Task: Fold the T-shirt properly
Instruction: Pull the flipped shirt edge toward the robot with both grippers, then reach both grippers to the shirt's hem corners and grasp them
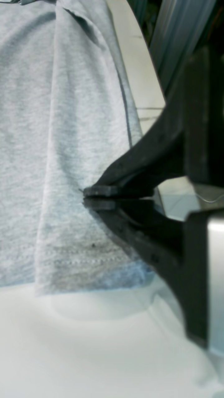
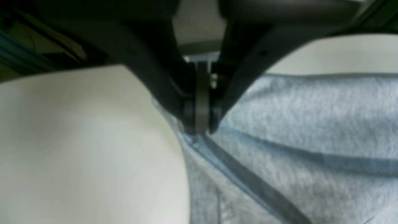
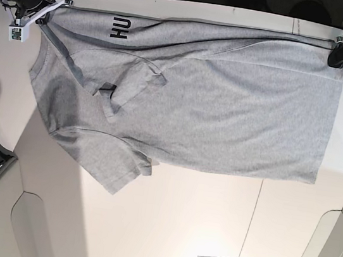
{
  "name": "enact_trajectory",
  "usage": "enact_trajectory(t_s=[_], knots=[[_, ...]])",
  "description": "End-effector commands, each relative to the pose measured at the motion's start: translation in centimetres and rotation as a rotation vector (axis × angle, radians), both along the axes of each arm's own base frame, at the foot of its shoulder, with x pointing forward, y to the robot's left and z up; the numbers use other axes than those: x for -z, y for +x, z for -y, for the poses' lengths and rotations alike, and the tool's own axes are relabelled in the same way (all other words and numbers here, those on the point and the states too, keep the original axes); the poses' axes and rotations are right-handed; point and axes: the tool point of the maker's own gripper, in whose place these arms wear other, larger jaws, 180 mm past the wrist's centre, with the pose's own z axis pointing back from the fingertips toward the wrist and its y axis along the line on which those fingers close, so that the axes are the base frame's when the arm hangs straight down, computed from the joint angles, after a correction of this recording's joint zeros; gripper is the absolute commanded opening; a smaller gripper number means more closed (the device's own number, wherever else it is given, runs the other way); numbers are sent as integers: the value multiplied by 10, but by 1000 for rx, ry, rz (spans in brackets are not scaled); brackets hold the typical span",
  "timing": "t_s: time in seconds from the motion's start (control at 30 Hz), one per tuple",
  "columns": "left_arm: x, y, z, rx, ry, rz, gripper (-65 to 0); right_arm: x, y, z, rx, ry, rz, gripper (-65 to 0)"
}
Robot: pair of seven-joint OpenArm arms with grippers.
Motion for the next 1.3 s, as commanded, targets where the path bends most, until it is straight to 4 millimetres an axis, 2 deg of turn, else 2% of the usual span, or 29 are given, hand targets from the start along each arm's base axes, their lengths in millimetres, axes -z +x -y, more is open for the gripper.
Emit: enact_trajectory(t_s=[0.0, 0.2, 0.3, 0.4, 0.57, 0.67, 0.7, 0.77, 0.8, 0.9, 0.97, 1.07, 1.27], knots=[[5, -13, -7, 27, 44, -68, -650, 1, -10, 5, -2, -20, -42, -650], [5, -14, -6, 34, 42, -69, -650, 0, -10, 5, -3, -21, -40, -650], [-3, -7, -9, 27, 39, -37, -650, -11, 1, 3, -16, -32, 1, -650], [-29, 12, -14, 2, 27, 64, -650, -33, 19, -1, -43, -53, 75, -650], [-84, 45, -28, -20, 70, 245, -648, -81, 66, -11, -87, -91, 259, -650], [-107, 56, -29, -6, 100, 312, -503, -105, 96, -13, -91, -101, 360, -650], [-111, 58, -28, 2, 106, 324, -474, -112, 106, -13, -90, -102, 395, -634], [-114, 59, -25, 13, 109, 332, -459, -126, 126, -13, -88, -104, 462, -485], [-114, 60, -25, 13, 109, 333, -459, -133, 135, -12, -88, -105, 499, -447], [-114, 59, -25, 13, 109, 331, -459, -149, 161, -7, -95, -124, 564, -437], [-114, 59, -25, 13, 110, 331, -459, -149, 176, 1, -94, -122, 570, -411], [-114, 59, -25, 13, 110, 331, -458, -135, 200, 17, -86, -80, 542, -370], [-114, 59, -25, 13, 110, 331, -458, -91, 245, 28, -97, 223, 458, -370]])
